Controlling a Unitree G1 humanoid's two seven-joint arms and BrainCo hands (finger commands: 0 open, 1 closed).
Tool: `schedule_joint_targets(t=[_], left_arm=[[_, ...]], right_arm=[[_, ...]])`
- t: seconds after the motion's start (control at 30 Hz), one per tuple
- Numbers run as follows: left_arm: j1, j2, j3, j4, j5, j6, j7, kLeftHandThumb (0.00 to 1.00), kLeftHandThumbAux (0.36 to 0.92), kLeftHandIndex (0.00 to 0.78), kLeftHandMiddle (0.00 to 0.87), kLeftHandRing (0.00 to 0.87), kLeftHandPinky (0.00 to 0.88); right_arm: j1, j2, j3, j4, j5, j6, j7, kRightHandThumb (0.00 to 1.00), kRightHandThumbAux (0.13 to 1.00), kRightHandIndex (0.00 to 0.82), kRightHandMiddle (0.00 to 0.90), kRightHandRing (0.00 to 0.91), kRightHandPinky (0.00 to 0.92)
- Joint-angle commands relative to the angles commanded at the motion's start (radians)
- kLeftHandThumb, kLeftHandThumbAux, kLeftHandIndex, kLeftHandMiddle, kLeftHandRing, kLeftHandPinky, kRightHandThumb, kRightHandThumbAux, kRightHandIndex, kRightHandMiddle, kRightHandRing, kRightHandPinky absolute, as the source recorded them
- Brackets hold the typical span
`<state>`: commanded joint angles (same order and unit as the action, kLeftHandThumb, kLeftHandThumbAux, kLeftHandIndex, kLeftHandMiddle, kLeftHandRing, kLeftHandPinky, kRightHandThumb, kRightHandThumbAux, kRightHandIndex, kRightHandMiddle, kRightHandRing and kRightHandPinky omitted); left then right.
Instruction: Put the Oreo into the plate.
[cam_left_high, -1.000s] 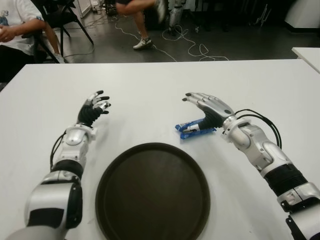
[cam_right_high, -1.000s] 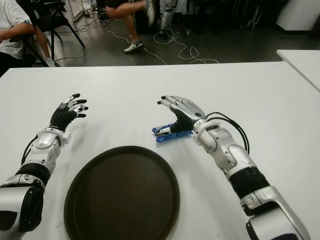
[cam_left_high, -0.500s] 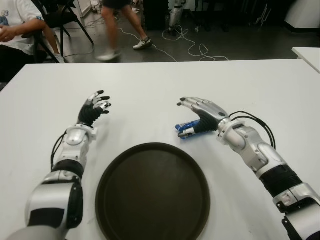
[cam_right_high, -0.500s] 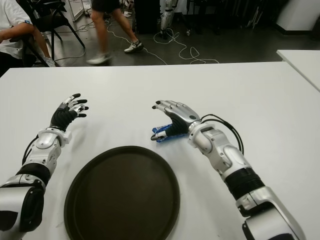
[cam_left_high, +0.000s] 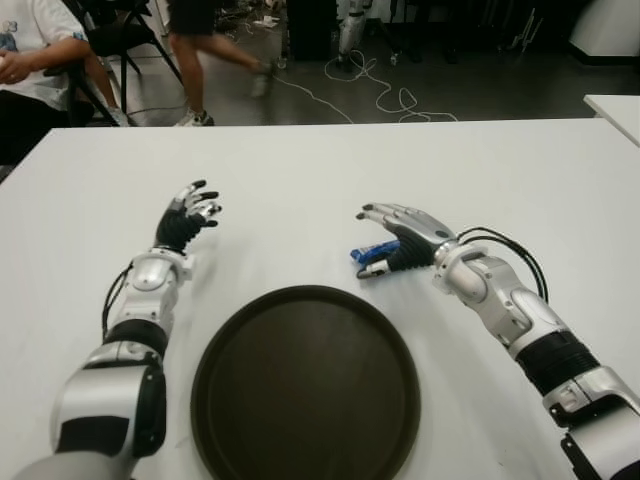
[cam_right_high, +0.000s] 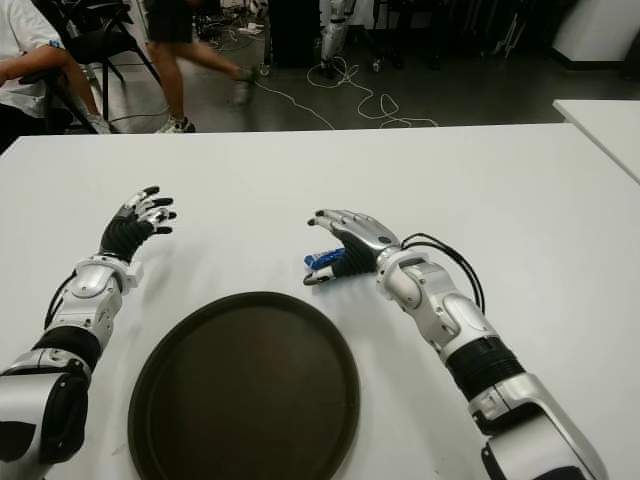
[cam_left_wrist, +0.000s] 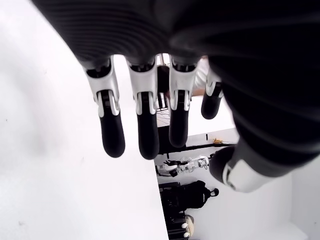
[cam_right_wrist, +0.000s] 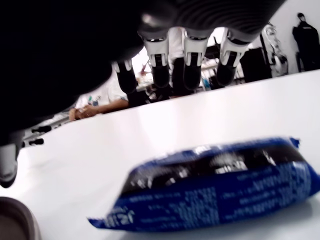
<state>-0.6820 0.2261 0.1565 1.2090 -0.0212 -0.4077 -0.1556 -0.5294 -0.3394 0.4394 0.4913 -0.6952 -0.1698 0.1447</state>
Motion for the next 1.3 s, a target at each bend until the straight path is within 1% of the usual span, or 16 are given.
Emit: schedule_joint_targets(t=[0.1, 0.23, 0.5, 0.77, 1.0, 1.3], left_arm=[[0.000, 0.001, 0.001, 0.000, 0.000, 0.001, -0.003, 0.234, 0.633, 0.107, 0.219, 0.253, 0.320], [-0.001, 0.002, 0.001, 0.002, 0.002, 0.004, -0.002, 0.238, 0.633, 0.109, 0.220, 0.257, 0.323], [0.000, 0.004, -0.001, 0.003, 0.005, 0.003, -0.004, 0.218, 0.631, 0.108, 0.224, 0.260, 0.325], [0.001, 0.003, 0.000, 0.000, 0.003, -0.001, -0.004, 0.242, 0.635, 0.112, 0.231, 0.262, 0.330], [0.000, 0.003, 0.003, -0.002, 0.000, 0.003, -0.007, 0.245, 0.630, 0.103, 0.230, 0.258, 0.328], [-0.001, 0.004, 0.001, -0.002, 0.003, 0.007, -0.001, 0.234, 0.626, 0.111, 0.229, 0.254, 0.317]], right_arm=[[-0.009, 0.002, 0.003, 0.022, -0.002, -0.003, -0.005, 0.000, 0.424, 0.042, 0.085, 0.069, 0.063], [-0.029, 0.008, 0.008, 0.084, -0.002, -0.017, -0.025, 0.000, 0.431, 0.047, 0.087, 0.072, 0.066], [-0.038, 0.008, 0.009, 0.109, 0.002, -0.023, -0.035, 0.000, 0.426, 0.048, 0.089, 0.077, 0.072], [-0.057, 0.011, 0.011, 0.154, 0.002, -0.023, -0.044, 0.000, 0.400, 0.050, 0.092, 0.075, 0.061], [-0.066, 0.013, 0.013, 0.184, 0.005, -0.029, -0.060, 0.000, 0.401, 0.047, 0.088, 0.073, 0.060], [-0.079, 0.015, 0.012, 0.223, 0.006, -0.051, -0.092, 0.000, 0.408, 0.053, 0.088, 0.077, 0.068]])
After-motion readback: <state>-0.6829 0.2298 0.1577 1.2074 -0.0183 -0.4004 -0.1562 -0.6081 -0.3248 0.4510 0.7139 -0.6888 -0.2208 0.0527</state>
